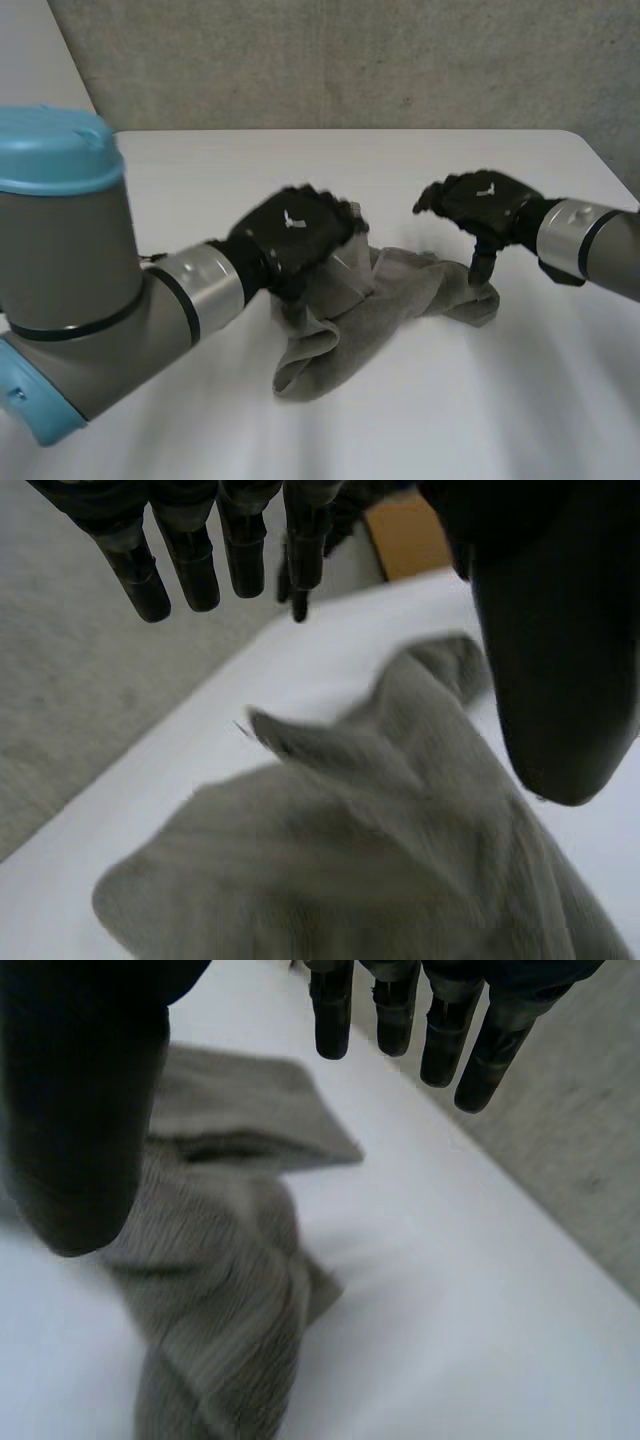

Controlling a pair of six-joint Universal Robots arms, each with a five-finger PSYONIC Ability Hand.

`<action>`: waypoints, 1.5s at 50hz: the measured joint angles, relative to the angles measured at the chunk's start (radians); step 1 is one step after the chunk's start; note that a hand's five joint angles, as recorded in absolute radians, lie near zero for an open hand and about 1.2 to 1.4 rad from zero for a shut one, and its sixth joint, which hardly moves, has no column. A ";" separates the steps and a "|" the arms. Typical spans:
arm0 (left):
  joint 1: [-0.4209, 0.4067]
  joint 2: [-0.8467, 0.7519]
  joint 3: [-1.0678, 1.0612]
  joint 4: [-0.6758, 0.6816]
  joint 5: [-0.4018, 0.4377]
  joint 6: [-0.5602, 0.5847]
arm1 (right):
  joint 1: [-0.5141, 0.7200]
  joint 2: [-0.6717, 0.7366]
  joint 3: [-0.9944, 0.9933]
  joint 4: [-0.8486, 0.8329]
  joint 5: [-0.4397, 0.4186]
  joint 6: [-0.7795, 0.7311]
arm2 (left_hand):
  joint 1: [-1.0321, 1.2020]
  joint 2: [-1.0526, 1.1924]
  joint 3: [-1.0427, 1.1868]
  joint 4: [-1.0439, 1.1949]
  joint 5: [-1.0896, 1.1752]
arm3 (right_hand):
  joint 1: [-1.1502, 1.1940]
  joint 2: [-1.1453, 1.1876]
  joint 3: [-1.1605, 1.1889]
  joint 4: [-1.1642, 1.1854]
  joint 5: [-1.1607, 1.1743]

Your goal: Fold the towel.

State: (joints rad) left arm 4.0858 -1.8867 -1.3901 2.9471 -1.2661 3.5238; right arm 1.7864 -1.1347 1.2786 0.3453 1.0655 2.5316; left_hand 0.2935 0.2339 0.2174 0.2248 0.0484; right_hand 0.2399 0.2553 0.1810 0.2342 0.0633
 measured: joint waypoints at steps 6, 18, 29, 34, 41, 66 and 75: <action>-0.018 -0.070 -0.009 -0.051 -0.006 0.167 | 0.019 0.087 0.007 -0.016 0.015 -0.041 | 0.000 0.000 0.000 0.000 0.000 | 0.000 0.000 0.000 0.000 0.000; -0.021 -0.169 0.000 -0.059 -0.051 0.262 | 0.094 0.214 0.012 -0.120 0.072 -0.045 | 0.724 0.808 0.000 0.000 0.806 | 0.486 0.498 0.000 0.000 0.508; 0.022 -0.201 0.063 -0.049 -0.284 0.239 | 0.053 0.158 -0.003 -0.136 0.107 -0.063 | 1.010 1.060 0.000 0.000 1.099 | 1.056 1.031 0.000 0.000 1.088; 0.049 -0.217 0.086 -0.048 -0.385 0.231 | 0.029 0.136 0.008 -0.032 0.122 -0.211 | 1.010 1.060 0.000 0.000 1.099 | 1.056 1.031 0.000 0.000 1.088; 0.055 -0.225 0.091 -0.052 -0.416 0.228 | 0.030 0.133 0.006 0.068 0.127 -0.391 | 1.011 1.060 0.000 0.000 1.099 | 0.581 0.575 0.000 0.000 0.606; 0.045 -0.209 0.077 -0.054 -0.399 0.217 | 0.068 0.120 -0.031 -0.169 0.024 -0.057 | 1.011 1.060 0.000 0.000 1.099 | 0.043 0.023 0.000 0.000 0.049; 0.035 -0.187 0.071 -0.055 -0.398 0.214 | 0.102 0.249 -0.054 -0.306 0.091 -0.142 | 1.011 1.060 0.000 0.000 1.099 | 0.140 0.114 0.000 0.000 0.169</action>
State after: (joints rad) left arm 4.1208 -2.0732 -1.3193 2.8923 -1.6641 3.7382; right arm 1.8886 -0.8852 1.2242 0.0391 1.1569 2.3893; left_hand 1.3049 1.2942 0.2174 0.2248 1.1472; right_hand 0.3801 0.3690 0.1810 0.2343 0.2325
